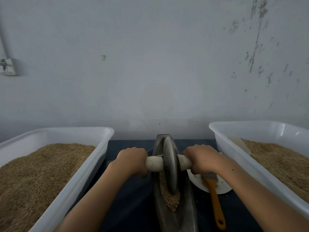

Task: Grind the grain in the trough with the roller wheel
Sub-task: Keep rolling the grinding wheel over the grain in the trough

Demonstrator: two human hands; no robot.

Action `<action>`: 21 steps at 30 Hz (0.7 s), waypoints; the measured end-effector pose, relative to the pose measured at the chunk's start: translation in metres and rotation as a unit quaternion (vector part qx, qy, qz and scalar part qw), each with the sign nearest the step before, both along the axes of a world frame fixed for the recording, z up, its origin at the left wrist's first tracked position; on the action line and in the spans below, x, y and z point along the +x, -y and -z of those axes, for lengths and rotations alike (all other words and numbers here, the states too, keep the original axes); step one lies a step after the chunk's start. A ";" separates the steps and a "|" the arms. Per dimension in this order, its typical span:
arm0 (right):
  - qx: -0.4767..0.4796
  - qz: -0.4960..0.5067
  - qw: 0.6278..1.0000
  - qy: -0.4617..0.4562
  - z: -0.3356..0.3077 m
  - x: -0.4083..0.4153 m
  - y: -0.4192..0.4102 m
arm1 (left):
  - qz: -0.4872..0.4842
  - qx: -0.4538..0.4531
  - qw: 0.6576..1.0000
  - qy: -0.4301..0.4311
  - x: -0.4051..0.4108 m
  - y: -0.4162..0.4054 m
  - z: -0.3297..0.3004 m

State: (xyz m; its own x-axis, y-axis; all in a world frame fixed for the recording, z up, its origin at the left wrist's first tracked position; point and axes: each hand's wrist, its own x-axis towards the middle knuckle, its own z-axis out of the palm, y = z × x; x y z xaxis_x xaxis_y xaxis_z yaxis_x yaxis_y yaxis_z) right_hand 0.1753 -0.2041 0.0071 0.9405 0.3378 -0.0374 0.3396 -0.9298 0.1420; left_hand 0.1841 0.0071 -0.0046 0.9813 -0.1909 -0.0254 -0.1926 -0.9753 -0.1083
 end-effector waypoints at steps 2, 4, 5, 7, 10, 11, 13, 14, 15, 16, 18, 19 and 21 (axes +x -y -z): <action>0.000 0.005 0.999 -0.038 -0.002 -0.001 0.000 | 0.002 -0.010 0.999 -0.039 0.000 -0.001 -0.001; 0.002 0.011 0.999 -0.040 -0.002 -0.001 -0.001 | 0.001 -0.011 0.999 -0.040 0.000 -0.002 -0.001; 0.002 0.012 1.000 -0.027 -0.002 -0.001 -0.002 | -0.001 -0.008 1.000 -0.027 0.001 -0.001 -0.001; 0.002 0.016 1.000 0.016 0.001 0.000 -0.004 | -0.005 0.001 1.000 0.016 0.002 0.001 0.000; 0.027 0.021 0.994 0.103 0.009 0.003 -0.005 | -0.004 0.005 0.994 0.110 0.004 0.003 0.005; 0.039 0.019 0.991 0.127 0.012 0.005 -0.006 | -0.003 -0.001 0.992 0.130 0.005 0.004 0.007; 0.045 0.017 0.987 0.150 0.015 0.006 -0.006 | -0.001 -0.009 0.990 0.143 0.005 0.004 0.009; 0.044 0.016 0.987 0.152 0.016 0.006 -0.006 | -0.001 -0.008 0.990 0.142 0.005 0.003 0.009; 0.040 0.013 0.988 0.149 0.016 0.007 -0.005 | -0.001 -0.006 0.991 0.133 0.005 0.003 0.008; 0.034 0.010 0.990 0.139 0.014 0.007 -0.004 | -0.001 -0.003 0.993 0.117 0.004 0.003 0.007; 0.011 0.003 0.996 0.088 0.009 0.006 -0.001 | -0.004 0.000 0.998 0.066 0.003 0.002 0.003; 0.003 -0.002 0.998 0.057 0.006 0.006 0.000 | -0.005 0.001 0.999 0.038 0.002 0.002 0.001; -0.001 -0.011 1.000 0.003 0.002 0.003 0.002 | -0.005 0.000 1.000 -0.011 0.001 0.000 -0.001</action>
State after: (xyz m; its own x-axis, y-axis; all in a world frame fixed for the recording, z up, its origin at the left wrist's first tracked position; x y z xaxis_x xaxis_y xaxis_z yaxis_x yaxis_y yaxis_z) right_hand 0.1787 -0.2062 0.0052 0.9329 0.3586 -0.0318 0.3593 -0.9218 0.1453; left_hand 0.1850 0.0071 -0.0034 0.9824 -0.1807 -0.0475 -0.1848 -0.9772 -0.1050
